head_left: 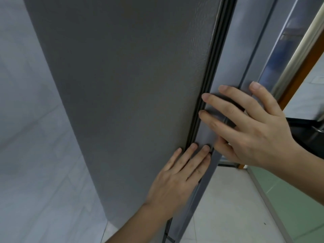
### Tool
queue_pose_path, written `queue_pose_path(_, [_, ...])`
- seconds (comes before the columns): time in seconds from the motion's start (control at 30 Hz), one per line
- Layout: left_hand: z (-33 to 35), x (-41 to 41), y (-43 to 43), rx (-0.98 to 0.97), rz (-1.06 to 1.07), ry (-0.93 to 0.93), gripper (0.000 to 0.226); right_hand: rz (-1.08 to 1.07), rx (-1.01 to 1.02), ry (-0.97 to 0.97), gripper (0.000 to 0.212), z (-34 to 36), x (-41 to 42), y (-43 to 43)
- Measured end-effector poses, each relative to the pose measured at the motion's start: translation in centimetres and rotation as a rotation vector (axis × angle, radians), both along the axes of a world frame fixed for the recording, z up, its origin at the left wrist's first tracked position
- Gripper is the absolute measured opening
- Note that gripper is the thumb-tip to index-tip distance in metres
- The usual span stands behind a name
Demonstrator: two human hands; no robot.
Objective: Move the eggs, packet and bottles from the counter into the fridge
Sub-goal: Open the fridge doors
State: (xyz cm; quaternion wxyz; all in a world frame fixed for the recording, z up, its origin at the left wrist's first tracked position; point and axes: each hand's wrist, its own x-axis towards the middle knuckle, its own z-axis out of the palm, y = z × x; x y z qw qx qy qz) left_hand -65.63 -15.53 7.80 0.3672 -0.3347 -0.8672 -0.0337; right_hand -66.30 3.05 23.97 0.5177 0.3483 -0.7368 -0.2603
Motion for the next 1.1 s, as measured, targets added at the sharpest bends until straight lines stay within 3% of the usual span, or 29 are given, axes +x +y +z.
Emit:
queue_pose_path(0.13, [0.1, 0.7, 1.2, -0.004, -0.027, -0.025, 0.088, 0.029, 0.001, 0.013, 0.038, -0.2, 0.4, 1.3])
queue_pose_path(0.47, [0.7, 3.0, 9.3, -0.001, -0.287, 0.005, 0.064, -0.102, 0.026, 0.024, 0.039, -0.7, 6.0, 10.6])
queue_pose_path(0.8, [2.0, 2.9, 21.7, 0.071, -0.689, -0.077, 0.044, -0.36, -0.261, -0.061, 0.033, -2.8, 11.7, 22.9])
queue_pose_path(1.1, [0.6, -4.7, 27.2, 0.105, -0.373, -0.292, 0.059, -0.483, -0.565, -0.364, 0.042, -10.5, 11.2, 28.4])
